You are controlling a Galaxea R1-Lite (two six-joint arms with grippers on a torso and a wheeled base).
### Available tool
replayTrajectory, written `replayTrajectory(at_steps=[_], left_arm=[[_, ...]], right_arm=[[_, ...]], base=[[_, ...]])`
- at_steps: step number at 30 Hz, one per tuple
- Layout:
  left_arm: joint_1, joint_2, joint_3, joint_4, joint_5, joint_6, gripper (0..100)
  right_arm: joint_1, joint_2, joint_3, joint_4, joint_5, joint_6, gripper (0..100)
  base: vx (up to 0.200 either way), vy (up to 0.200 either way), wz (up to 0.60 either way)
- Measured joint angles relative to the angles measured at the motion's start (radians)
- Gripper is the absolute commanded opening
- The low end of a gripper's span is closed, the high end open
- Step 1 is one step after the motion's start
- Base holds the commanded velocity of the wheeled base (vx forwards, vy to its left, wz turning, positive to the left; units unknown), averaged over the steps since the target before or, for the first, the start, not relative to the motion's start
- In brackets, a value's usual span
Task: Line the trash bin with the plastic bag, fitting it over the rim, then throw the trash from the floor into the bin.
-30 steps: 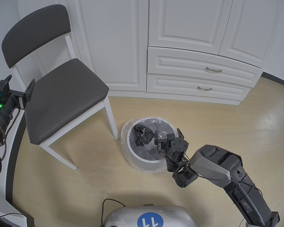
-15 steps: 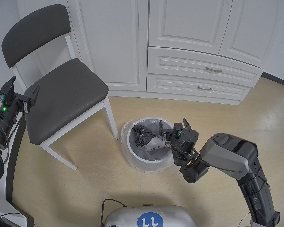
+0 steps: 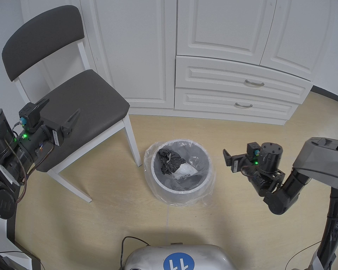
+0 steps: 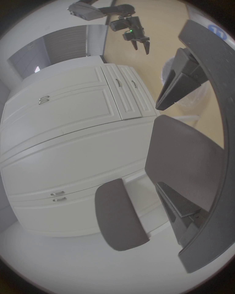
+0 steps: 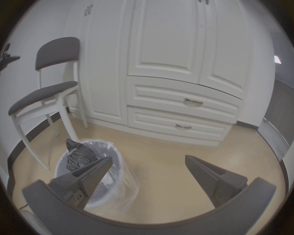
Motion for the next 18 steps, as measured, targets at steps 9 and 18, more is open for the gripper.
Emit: replayTrajectory(at_steps=[9,18], left_arm=[[0.020,0.028,-0.052,0.075,-0.007,-0.243,100],[0.089,-0.079,-0.027,0.187,-0.010,-0.379,100]], right_arm=[[-0.096,-0.219,0.251,0.023,0.020,0.104,100],[-0.112,-0.600,0.523,0.111,0.015,0.124,100]], base=[[0.000,0.000,0.00],[0.000,0.000,0.00]])
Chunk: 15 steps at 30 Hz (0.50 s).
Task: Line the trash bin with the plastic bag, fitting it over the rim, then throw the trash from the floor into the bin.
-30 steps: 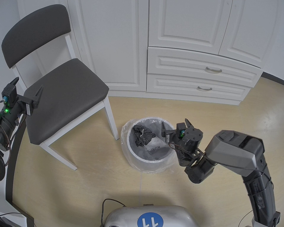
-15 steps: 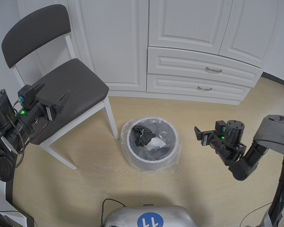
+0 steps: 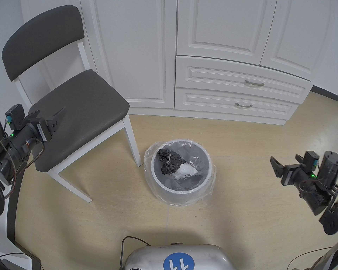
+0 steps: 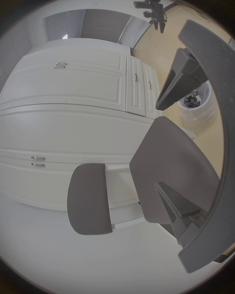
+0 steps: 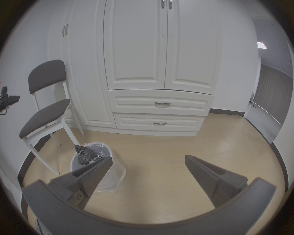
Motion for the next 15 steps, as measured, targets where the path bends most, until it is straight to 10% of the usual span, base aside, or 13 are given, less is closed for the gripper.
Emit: replayTrajectory(at_steps=[15], left_arm=[[0.007,-0.359,0.112,0.241,-0.009,-0.054,100]], right_arm=[[-0.016,-0.718,0.169,0.539,-0.050,0.012,100]], base=[[0.000,0.000,0.00]])
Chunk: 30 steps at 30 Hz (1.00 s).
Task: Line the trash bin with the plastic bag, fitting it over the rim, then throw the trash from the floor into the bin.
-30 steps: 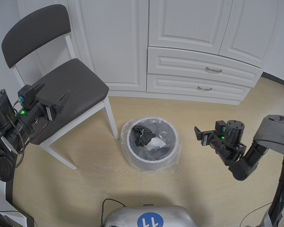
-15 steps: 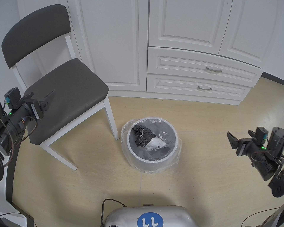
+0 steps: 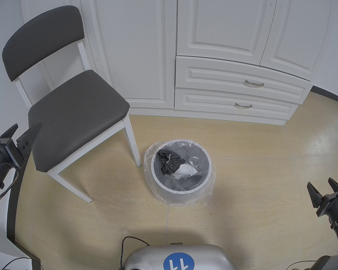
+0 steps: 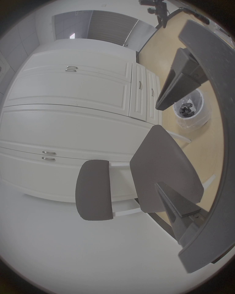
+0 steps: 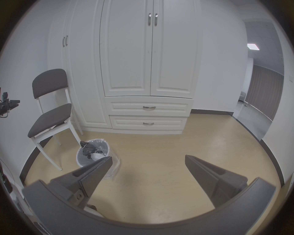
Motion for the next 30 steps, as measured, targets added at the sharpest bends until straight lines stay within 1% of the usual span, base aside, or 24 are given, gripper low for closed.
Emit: replayTrajectory(at_steps=[3,6,11,15,16,18,20,22,30], left_arm=[[-0.006,-0.074,0.014,0.054,-0.003,-0.007,100],[-0.010,-0.154,0.024,0.111,-0.005,-0.011,100],[-0.017,-0.293,0.027,0.216,-0.007,-0.014,100],[-0.019,-0.395,0.026,0.257,-0.004,-0.014,100],[-0.019,-0.417,0.026,0.265,-0.003,-0.013,100],[-0.018,-0.464,0.025,0.285,-0.001,-0.008,100],[-0.015,-0.507,0.024,0.314,0.001,0.001,100],[-0.013,-0.547,0.021,0.346,0.001,0.013,100],[-0.007,-0.712,0.031,0.453,0.007,0.089,100]], right_arm=[[-0.027,-0.150,0.000,0.116,-0.003,0.001,100],[-0.072,-0.307,-0.002,0.219,-0.004,0.002,100],[-0.141,-0.550,-0.009,0.351,0.007,0.008,100],[-0.193,-0.671,-0.023,0.397,0.039,0.041,100],[-0.205,-0.694,-0.028,0.404,0.054,0.046,100],[-0.227,-0.742,-0.037,0.414,0.111,0.053,100],[-0.242,-0.777,-0.043,0.420,0.154,0.056,100],[-0.253,-0.802,-0.049,0.423,0.179,0.058,100],[-0.268,-0.843,-0.030,0.400,0.197,0.043,100]], base=[[0.000,0.000,0.00],[0.000,0.000,0.00],[0.000,0.000,0.00],[0.000,0.000,0.00],[0.000,0.000,0.00],[0.000,0.000,0.00],[0.000,0.000,0.00],[0.000,0.000,0.00],[0.000,0.000,0.00]])
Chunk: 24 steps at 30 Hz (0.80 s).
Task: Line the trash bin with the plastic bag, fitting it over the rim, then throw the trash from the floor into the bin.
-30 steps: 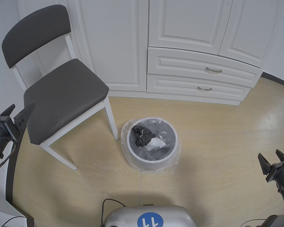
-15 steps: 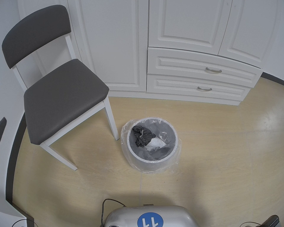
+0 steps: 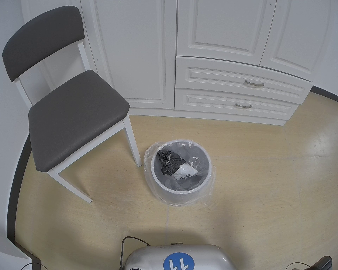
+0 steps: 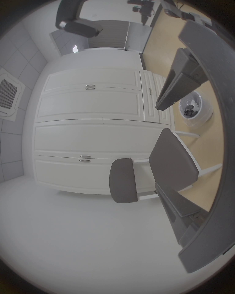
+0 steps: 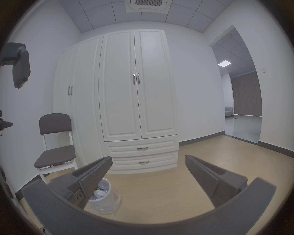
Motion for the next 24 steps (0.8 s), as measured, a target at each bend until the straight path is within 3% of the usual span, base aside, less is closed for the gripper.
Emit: replayTrajectory(at_steps=[11,19,24], left_arm=[[0.072,-0.222,0.044,0.184,0.035,0.060,100],[0.083,-0.269,0.197,0.159,0.039,0.045,100],[0.083,-0.276,0.327,0.060,0.039,0.047,100]], right_arm=[[-0.002,-0.009,0.010,-0.207,0.030,-0.005,100],[-0.001,-0.009,0.036,-0.214,0.055,-0.001,100],[-0.001,-0.009,0.056,-0.245,0.050,0.006,100]], base=[[0.000,0.000,0.00],[0.000,0.000,0.00],[0.000,0.000,0.00]])
